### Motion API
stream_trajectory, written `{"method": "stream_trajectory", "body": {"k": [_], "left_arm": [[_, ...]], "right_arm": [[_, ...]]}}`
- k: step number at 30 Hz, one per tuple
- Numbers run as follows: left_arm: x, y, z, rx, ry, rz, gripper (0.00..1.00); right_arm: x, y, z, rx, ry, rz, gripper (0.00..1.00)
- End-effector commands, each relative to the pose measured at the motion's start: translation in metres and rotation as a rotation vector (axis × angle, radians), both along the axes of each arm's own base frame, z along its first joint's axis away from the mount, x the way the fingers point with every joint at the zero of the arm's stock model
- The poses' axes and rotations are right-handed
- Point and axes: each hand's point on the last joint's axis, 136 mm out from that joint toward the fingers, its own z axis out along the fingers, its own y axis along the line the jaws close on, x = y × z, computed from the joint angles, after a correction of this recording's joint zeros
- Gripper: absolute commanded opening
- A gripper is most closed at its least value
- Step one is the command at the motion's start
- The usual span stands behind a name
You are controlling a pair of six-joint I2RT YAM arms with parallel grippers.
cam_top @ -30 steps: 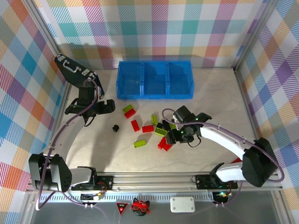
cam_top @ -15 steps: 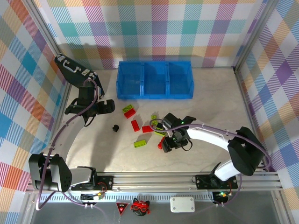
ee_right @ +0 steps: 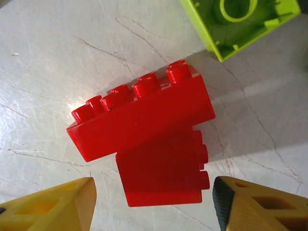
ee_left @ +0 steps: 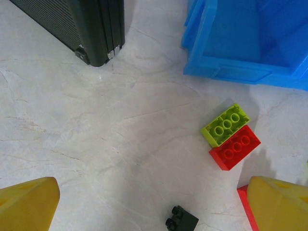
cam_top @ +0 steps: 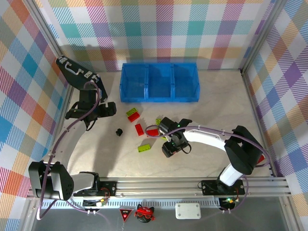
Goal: Sort the legos into containers by color
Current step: Pick up the lego from the bottom-center of the table.
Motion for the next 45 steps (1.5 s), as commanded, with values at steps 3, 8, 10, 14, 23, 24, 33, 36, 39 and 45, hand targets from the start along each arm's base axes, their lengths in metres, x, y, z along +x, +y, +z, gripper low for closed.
{"method": "stream_trajectory", "body": {"k": [3,8,10,14,23,24,33,36,39,45], "left_arm": [[0.001,0.008,0.01,0.025,-0.032,0.012,1.0],[0.0,0.009,0.01,0.028,-0.033,0.015,1.0],[0.001,0.009,0.01,0.026,-0.033,0.015,1.0],[0.002,0.009,0.009,0.024,-0.03,0.014,1.0],[0.002,0.009,0.002,0.022,-0.013,0.022,1.0],[0.003,0.01,0.002,0.02,-0.009,0.024,1.0],[0.003,0.009,0.007,0.015,-0.028,0.023,1.0],[0.003,0.01,0.007,0.018,-0.031,0.026,1.0],[0.002,0.01,0.006,0.014,-0.03,0.027,1.0],[0.002,0.009,0.004,0.007,-0.023,0.027,1.0]], "right_arm": [[-0.001,0.0,-0.002,-0.047,0.0,0.055,0.66],[-0.001,0.003,-0.005,-0.052,0.008,0.06,0.62],[-0.001,0.003,-0.006,-0.053,0.009,0.06,0.61],[0.0,0.002,-0.005,-0.057,0.003,0.054,0.57],[-0.001,0.0,0.003,-0.052,-0.004,0.038,0.51],[-0.002,-0.001,0.004,-0.051,-0.003,0.037,0.5],[-0.001,-0.003,0.026,-0.014,-0.041,0.016,0.49],[0.002,-0.004,0.037,-0.008,-0.067,0.006,0.48],[0.006,-0.004,0.049,0.001,-0.094,0.005,0.48],[0.026,-0.001,0.079,0.039,-0.137,-0.025,0.47]]}}
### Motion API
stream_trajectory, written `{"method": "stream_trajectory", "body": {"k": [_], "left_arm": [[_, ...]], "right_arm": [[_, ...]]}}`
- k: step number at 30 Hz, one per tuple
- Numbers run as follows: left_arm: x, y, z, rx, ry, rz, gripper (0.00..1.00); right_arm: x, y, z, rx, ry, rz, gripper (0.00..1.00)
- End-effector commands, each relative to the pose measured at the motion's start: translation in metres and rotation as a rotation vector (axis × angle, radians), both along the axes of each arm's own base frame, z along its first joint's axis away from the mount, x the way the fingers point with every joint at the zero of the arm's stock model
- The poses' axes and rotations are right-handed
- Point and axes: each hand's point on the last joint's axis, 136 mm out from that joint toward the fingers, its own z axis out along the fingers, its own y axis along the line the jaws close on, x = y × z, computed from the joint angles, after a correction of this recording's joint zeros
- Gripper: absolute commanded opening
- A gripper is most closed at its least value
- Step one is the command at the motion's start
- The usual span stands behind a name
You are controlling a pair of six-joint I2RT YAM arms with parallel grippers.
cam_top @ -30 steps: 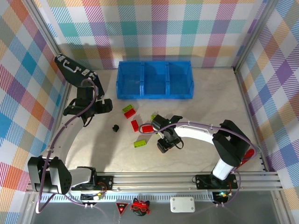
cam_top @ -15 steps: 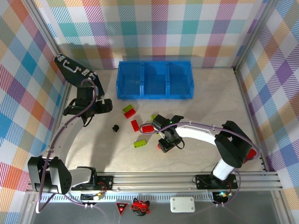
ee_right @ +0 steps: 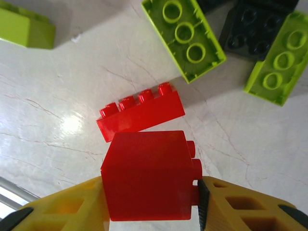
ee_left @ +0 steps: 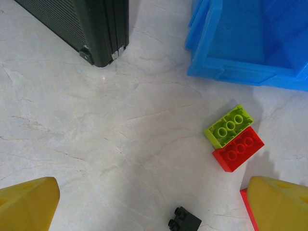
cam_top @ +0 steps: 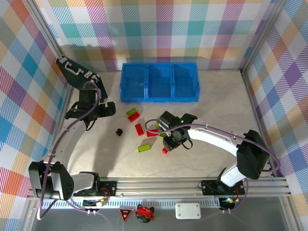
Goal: Sort the legos into containers by color
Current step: Pick up the lego from the bottom-center of the table, then place the lego in the container.
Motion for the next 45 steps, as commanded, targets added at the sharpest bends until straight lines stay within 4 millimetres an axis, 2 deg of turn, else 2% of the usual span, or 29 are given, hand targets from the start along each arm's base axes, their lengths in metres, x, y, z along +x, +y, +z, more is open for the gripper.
{"method": "stream_trajectory", "body": {"k": [1,5,10,19,25,31,37,45], "left_arm": [[0.001,0.005,0.005,0.001,-0.026,0.015,1.0],[-0.001,0.007,0.005,0.009,-0.023,0.022,1.0],[-0.003,0.009,0.005,0.017,-0.023,0.026,1.0],[-0.003,0.009,0.009,0.02,-0.033,0.027,1.0],[-0.003,0.003,0.004,-0.006,-0.015,0.002,1.0],[-0.003,-0.001,0.001,-0.027,-0.002,-0.006,1.0],[-0.001,-0.019,0.005,-0.121,-0.015,-0.063,1.0],[-0.001,-0.025,0.008,-0.14,-0.021,-0.086,1.0]], "right_arm": [[0.013,-0.004,0.025,0.016,-0.034,-0.033,0.47],[0.042,-0.004,0.042,0.044,-0.088,-0.075,0.46],[0.093,-0.014,0.06,0.075,-0.128,-0.155,0.46],[0.19,-0.04,0.072,0.138,-0.176,-0.304,0.47],[0.244,-0.058,0.059,0.155,-0.176,-0.395,0.49],[0.286,-0.071,0.037,0.143,-0.173,-0.459,0.48],[0.311,-0.075,0.014,0.139,-0.163,-0.477,0.47],[0.324,-0.075,-0.014,0.123,-0.124,-0.485,0.48]]}}
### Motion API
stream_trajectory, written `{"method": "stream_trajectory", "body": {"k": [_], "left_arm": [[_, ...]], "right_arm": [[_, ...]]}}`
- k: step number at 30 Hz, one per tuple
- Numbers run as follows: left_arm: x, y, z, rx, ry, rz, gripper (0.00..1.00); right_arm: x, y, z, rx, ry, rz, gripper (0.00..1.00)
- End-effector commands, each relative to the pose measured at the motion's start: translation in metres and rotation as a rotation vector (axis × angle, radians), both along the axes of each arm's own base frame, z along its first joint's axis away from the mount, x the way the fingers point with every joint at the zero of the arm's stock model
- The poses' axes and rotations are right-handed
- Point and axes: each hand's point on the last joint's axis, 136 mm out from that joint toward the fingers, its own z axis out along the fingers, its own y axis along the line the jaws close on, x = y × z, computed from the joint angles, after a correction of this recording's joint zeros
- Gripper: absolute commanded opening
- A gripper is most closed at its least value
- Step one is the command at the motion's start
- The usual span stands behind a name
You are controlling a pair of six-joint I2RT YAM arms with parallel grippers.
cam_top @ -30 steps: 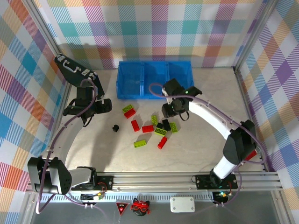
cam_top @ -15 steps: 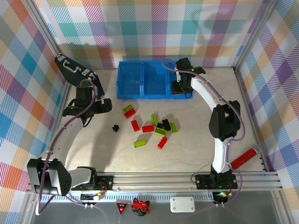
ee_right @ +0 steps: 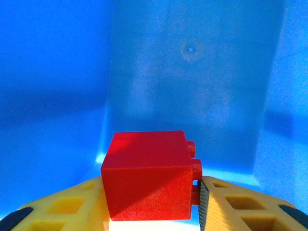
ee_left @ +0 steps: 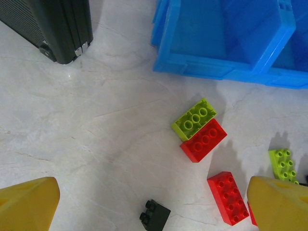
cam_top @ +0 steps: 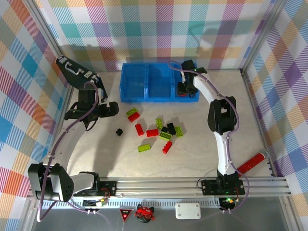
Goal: Sort the legos into containers by color
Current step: Place the lego in the container.
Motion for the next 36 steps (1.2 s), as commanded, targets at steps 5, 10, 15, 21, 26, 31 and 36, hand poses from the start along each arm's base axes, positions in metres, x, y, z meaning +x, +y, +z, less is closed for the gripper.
{"method": "stream_trajectory", "body": {"k": [5,10,15,21,26,31,36], "left_arm": [[0.0,-0.001,0.003,-0.023,-0.015,-0.006,1.0],[-0.001,-0.001,0.001,-0.016,-0.006,-0.009,1.0],[-0.002,-0.002,0.001,-0.015,-0.007,-0.014,1.0],[-0.003,-0.004,0.0,-0.006,-0.009,-0.023,1.0],[-0.004,-0.009,-0.002,-0.016,0.008,-0.03,1.0],[-0.011,-0.018,-0.005,0.004,0.073,-0.027,1.0],[-0.032,-0.032,-0.006,-0.008,0.149,-0.005,1.0]], "right_arm": [[0.007,0.004,-0.006,0.029,0.015,0.013,0.48],[0.006,0.003,-0.006,0.025,0.023,0.004,0.54],[0.004,0.002,0.009,0.03,0.004,-0.001,0.58],[-0.003,0.0,0.052,0.056,-0.054,-0.007,0.59],[-0.024,0.0,0.087,0.084,-0.095,-0.014,0.59],[-0.052,0.001,0.107,0.12,-0.122,-0.013,0.59],[-0.081,-0.003,0.112,0.125,-0.131,-0.01,0.59]]}}
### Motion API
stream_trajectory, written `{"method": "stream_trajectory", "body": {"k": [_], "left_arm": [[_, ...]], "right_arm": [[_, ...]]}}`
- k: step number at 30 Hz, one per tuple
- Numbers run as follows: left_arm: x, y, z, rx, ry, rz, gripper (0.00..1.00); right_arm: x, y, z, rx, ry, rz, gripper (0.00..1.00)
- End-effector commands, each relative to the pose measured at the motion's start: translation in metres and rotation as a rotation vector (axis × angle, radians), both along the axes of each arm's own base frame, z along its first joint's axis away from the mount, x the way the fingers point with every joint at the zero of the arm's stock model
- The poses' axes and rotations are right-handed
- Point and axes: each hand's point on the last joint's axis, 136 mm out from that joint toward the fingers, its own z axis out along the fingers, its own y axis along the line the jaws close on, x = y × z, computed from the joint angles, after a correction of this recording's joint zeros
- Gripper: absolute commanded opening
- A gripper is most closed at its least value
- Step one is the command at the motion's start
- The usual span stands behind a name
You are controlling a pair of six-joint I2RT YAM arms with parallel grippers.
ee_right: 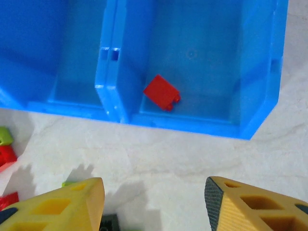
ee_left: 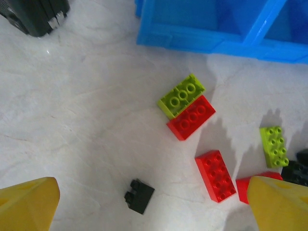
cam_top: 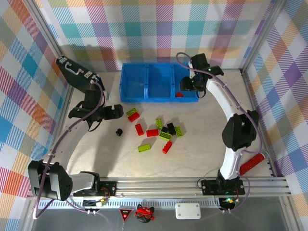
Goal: Sort the legos into containers by color
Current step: Place the lego in the container, then pick up the lego from the middle-left of the table.
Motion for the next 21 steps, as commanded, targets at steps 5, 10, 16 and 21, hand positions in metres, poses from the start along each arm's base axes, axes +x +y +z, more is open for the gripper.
{"method": "stream_trajectory", "body": {"k": [5,10,16,21], "left_arm": [[-0.043,-0.017,-0.002,0.02,0.088,0.098,1.0],[-0.066,-0.044,-0.017,-0.008,0.114,0.16,1.0],[-0.088,-0.072,-0.033,0.04,0.117,0.22,1.0],[-0.102,-0.096,-0.046,0.081,0.151,0.228,1.0]], "right_arm": [[-0.039,0.001,-0.011,0.047,0.029,0.011,0.59],[-0.058,-0.002,-0.01,0.067,0.023,0.017,0.59],[-0.073,-0.005,-0.01,0.077,0.02,0.026,0.59],[-0.079,-0.004,-0.011,0.09,0.023,0.04,0.6]]}}
